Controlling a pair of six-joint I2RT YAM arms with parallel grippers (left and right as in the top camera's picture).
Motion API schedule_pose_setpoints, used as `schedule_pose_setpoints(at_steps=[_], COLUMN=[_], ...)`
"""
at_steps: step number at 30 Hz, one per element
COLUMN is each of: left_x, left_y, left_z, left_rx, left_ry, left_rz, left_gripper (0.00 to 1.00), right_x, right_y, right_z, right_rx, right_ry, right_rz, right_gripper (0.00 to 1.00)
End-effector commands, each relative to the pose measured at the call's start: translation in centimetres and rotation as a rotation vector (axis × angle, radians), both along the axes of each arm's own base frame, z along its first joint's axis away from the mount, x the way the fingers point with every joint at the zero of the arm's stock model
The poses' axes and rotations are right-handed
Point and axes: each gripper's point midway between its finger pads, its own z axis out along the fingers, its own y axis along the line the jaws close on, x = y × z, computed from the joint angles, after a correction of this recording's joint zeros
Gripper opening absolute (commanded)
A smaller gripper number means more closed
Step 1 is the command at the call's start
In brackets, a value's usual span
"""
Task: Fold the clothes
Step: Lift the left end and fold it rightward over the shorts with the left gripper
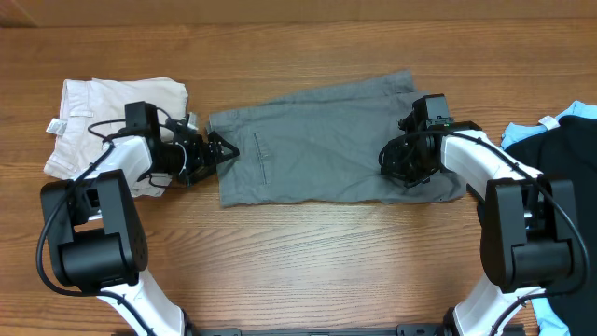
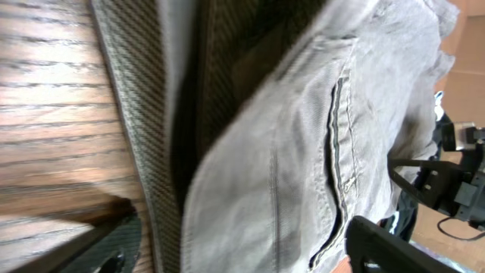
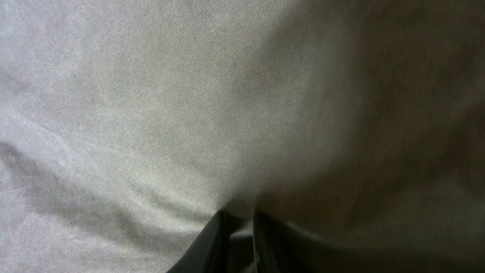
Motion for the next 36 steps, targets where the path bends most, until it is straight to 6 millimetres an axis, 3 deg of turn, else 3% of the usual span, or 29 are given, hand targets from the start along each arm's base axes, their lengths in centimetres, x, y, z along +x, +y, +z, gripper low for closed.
schedule_pose_setpoints(at_steps=[1, 6, 10, 14, 16, 17, 19, 22, 26, 29, 36], left_x=[-3.2, -2.7, -3.0, -2.9, -2.8, -2.7, -2.5, -2.5, -2.8, -2.4, -1.9], left_y=[1.6, -0.6, -1.3, -1.5, -1.8, -2.1, -2.3, -1.6, 0.8, 3.1, 9.6], left_z=[-6.0, -6.3, -6.5, -6.4, -6.2, -5.9, -5.5, -4.4, -1.5, 2.1, 12.7], left_rx=[0.165, 0.196, 0.226, 0.214, 0.191, 0.173, 0.147, 0.140, 0.224, 0.322, 0.659], left_ry=[0.143, 0.130, 0.135, 0.129, 0.119, 0.114, 0.112, 0.135, 0.172, 0.147, 0.076], left_rz=[-0.017, -0.050, -0.078, -0.080, -0.083, -0.084, -0.083, -0.077, -0.082, -0.089, -0.026], left_gripper=[0.88, 0.84, 0.73, 0.50, 0.34, 0.19, 0.06, 0.04, 0.04, 0.04, 0.04], right_x=[-1.1, -1.1, -1.1, -1.1, -1.1, -1.1, -1.1, -1.2, -1.6, -2.2, -3.5], right_y=[-0.6, -0.6, -0.6, -0.6, -0.6, -0.6, -0.6, -0.6, -0.7, -0.8, -0.9], right_z=[-2.4, -2.4, -2.4, -2.4, -2.4, -2.4, -2.4, -2.4, -1.5, 0.3, 7.3], right_rx=[-0.040, -0.039, -0.039, -0.039, -0.039, -0.039, -0.039, -0.040, -0.041, -0.041, -0.023], right_ry=[0.061, 0.062, 0.061, 0.061, 0.061, 0.061, 0.062, 0.065, 0.071, 0.065, -0.029], right_rz=[-0.002, -0.003, -0.002, -0.002, -0.002, -0.002, -0.002, -0.002, 0.001, 0.000, -0.032], right_gripper=[0.15, 0.15, 0.15, 0.15, 0.15, 0.15, 0.15, 0.13, 0.12, 0.12, 0.12])
